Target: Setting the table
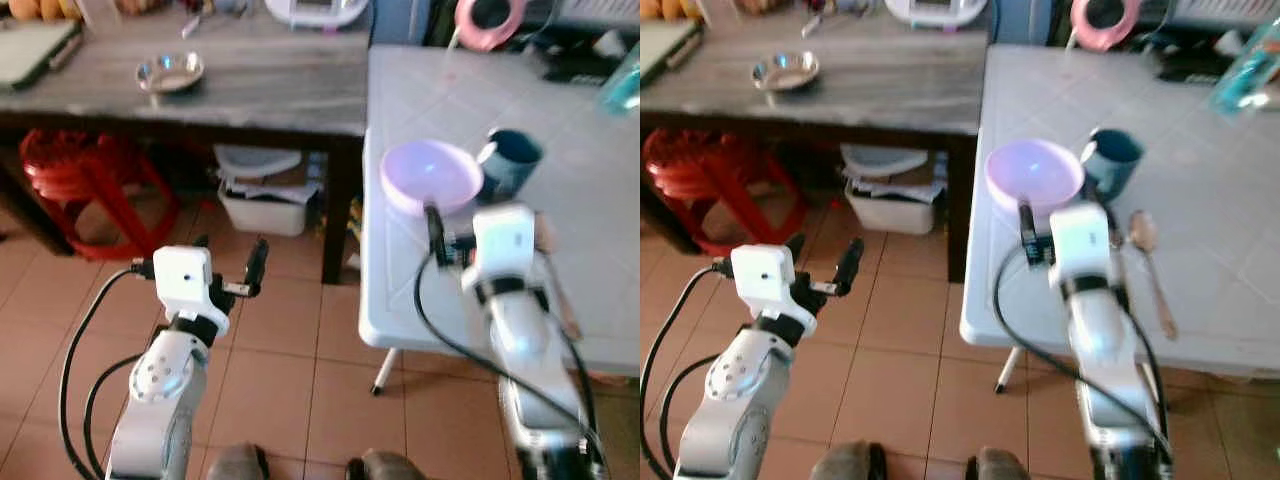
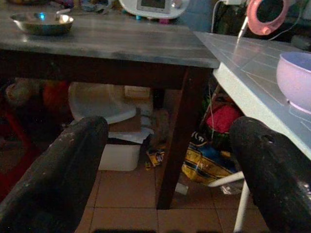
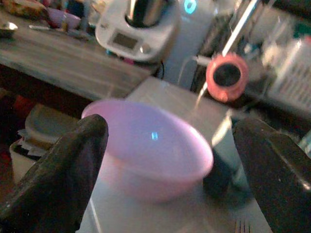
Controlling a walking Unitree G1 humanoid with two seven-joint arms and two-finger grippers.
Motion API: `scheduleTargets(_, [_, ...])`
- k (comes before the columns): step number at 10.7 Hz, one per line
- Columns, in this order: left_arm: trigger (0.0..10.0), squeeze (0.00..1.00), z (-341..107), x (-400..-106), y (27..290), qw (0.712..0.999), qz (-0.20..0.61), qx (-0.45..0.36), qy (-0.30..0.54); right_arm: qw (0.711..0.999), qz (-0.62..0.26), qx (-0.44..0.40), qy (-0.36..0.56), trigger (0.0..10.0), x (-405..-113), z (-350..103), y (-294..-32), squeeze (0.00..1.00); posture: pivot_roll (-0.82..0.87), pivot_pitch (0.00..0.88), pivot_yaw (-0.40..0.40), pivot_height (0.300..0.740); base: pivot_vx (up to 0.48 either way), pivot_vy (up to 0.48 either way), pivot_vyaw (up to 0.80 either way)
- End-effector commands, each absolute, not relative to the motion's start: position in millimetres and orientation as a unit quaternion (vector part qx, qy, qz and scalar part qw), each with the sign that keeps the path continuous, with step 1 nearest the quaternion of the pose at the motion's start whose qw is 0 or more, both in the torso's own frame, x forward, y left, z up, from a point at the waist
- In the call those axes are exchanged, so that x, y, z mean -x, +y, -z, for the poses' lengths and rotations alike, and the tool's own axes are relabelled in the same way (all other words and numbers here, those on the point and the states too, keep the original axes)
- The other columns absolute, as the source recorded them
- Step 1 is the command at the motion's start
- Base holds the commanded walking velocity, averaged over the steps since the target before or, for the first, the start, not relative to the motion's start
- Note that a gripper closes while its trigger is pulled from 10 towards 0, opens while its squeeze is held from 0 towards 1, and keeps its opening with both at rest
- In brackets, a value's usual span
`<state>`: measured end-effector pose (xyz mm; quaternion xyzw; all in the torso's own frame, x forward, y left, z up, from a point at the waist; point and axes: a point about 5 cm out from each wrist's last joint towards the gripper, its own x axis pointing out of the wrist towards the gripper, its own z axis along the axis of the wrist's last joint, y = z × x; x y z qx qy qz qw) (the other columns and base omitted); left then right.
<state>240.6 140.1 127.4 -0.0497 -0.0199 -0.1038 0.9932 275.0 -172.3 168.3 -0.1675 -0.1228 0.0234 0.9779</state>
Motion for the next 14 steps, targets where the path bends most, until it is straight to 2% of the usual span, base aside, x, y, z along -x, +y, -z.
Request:
scheduleTargets(1, [10.0,0.00,-128.2,-239.2,140.8,0.993,0.106,0.048,-0.022,0.974,-0.022,0.176,-0.139,10.0,-272.9,-174.9,-172.3,0.00,-0.05,0.096,0.002,0.740,0.000,0.000,0.00])
scheduleTargets(3, [10.0,0.00,-128.2,-238.5,139.4,0.992,0.111,0.048,-0.022,0.972,-0.016,0.195,-0.129,10.0,-277.1,-175.3,-178.3,0.00,-0.05,0.100,-0.002,0.740,0.000,0.000,0.00])
scheduleTargets(7, [10.0,0.00,-125.3,-235.3,136.6,0.992,0.119,0.051,-0.010,0.965,-0.033,0.249,-0.068,10.0,-306.6,-181.3,-199.5,0.00,-0.05,0.120,0.001,0.740,0.000,0.000,0.00])
scheduleTargets(14, [10.0,0.00,-124.8,-219.2,142.0,0.990,0.138,0.034,0.022,0.933,-0.204,0.297,-0.019,10.0,-348.1,-196.5,-183.8,0.00,-0.01,0.214,0.042,0.740,0.000,0.000,0.00])
